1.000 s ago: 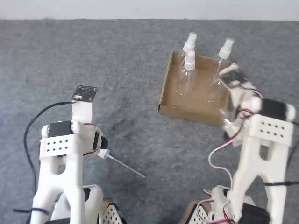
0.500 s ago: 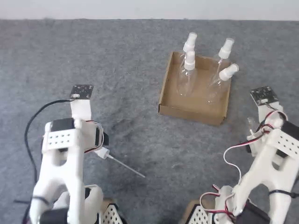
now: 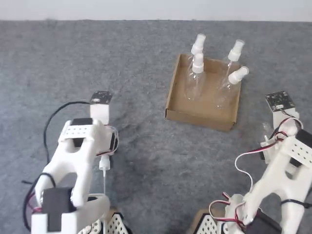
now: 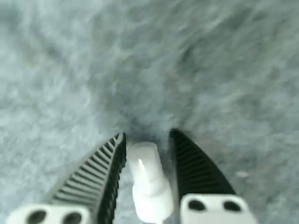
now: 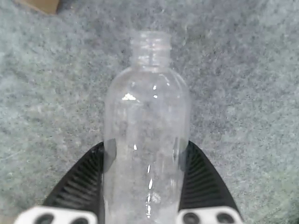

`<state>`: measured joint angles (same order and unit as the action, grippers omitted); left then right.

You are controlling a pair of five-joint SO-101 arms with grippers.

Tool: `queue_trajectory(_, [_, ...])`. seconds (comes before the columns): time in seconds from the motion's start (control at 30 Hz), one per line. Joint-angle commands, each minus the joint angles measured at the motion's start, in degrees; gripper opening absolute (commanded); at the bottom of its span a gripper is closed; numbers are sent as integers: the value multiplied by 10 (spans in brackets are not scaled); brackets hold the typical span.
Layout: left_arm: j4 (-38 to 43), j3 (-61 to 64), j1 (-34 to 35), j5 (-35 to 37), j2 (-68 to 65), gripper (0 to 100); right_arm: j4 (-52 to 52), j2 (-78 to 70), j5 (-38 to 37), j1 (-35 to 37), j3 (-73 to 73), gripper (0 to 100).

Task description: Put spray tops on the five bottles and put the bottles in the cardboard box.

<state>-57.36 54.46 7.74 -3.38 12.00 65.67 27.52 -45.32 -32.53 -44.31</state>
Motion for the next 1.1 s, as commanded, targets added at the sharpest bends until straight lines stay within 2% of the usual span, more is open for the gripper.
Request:
queue_trajectory(0.0, [14,-54,-35,5,-1,96,-9,22,-6,-6,6,39])
queue_trajectory(0.2, [0,-128,-65,5,-1,83,-10,22,-24,-7,8,39])
queue_trajectory(0.4, [-142,-185,-11,-2,5,162,-10,22,-30,-15,8,39])
queue_trajectory(0.5, [-166,-170,7,-48,5,163,-10,22,-30,-14,8,39])
queue_trajectory(0.6, [-159,-128,3,-69,5,163,-10,22,-30,-12,8,39])
queue_trajectory(0.77, [-91,-45,5,-84,4,163,-10,22,-31,-14,8,39])
queue_trajectory(0.9, [-71,0,4,-97,4,160,-10,22,-31,-15,8,39])
queue_trajectory(1.07, [-44,7,3,-98,0,52,-10,22,-31,-15,8,39])
